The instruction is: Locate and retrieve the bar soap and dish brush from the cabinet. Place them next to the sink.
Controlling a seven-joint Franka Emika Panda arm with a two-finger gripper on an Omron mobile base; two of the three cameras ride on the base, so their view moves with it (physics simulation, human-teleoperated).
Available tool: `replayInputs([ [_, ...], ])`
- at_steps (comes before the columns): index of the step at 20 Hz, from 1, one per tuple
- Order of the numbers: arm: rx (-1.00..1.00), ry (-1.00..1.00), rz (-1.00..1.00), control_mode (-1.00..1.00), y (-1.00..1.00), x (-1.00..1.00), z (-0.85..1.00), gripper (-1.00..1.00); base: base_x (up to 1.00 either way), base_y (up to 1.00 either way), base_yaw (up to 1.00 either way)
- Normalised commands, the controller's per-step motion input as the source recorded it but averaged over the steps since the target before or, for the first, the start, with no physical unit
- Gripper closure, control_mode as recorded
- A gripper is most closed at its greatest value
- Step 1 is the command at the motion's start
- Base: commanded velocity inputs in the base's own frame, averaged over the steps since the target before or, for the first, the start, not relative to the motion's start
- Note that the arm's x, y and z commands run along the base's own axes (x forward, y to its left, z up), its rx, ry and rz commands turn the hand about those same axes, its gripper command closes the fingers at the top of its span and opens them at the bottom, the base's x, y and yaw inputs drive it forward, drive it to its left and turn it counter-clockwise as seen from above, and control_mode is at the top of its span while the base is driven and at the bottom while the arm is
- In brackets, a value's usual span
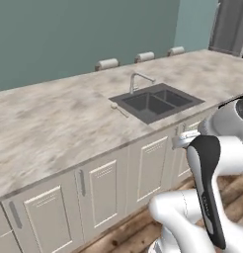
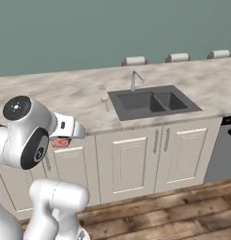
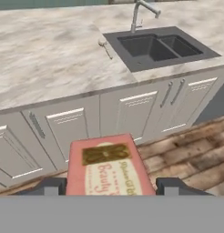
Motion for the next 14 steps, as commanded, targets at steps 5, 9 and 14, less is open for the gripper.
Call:
replayInputs([
  [5,0.00,0.00,0.00,1.00,0.00,0.00,0.00,1.00,0.59,-0.06,0.34],
  [9,0.00,0.00,0.00,1.00,0.00,0.00,0.00,1.00,0.70,-0.06,0.34],
  [14,0.00,0.00,0.00,1.00,0.00,0.00,0.00,1.00,0.82,-0.31,0.23],
])
